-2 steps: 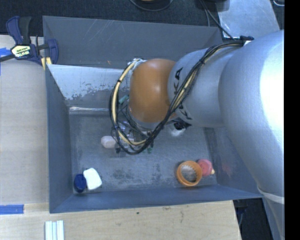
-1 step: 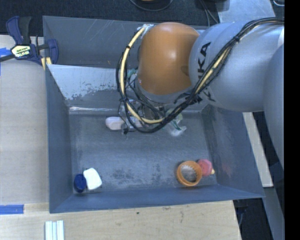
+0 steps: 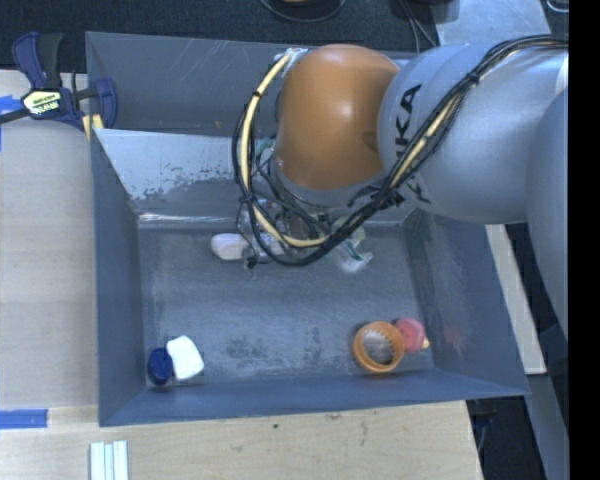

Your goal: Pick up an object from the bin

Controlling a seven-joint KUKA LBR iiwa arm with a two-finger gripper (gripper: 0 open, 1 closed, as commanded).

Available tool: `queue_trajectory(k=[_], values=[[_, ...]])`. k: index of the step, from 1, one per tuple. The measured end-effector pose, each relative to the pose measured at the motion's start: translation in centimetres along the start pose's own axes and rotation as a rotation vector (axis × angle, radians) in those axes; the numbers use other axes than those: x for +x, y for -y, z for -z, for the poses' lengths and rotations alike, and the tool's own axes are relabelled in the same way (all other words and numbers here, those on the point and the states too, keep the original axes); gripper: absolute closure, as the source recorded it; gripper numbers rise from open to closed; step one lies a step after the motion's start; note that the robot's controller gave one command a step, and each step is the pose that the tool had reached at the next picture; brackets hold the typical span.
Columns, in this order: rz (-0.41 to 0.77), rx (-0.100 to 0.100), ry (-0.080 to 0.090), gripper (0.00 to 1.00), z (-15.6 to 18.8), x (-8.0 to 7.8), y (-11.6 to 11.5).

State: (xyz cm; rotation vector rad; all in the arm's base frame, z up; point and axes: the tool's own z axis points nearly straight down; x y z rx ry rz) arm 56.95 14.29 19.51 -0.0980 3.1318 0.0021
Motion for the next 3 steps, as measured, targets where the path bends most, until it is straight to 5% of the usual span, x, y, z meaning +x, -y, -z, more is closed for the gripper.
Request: queue_trajectory(k=[2,3], values=[[0.068,-0.002,0.010,1.00,16.1,-0.9,-3.5],[0.038,0.002,-0.004,1.00,8.3,-2.6,1.3]])
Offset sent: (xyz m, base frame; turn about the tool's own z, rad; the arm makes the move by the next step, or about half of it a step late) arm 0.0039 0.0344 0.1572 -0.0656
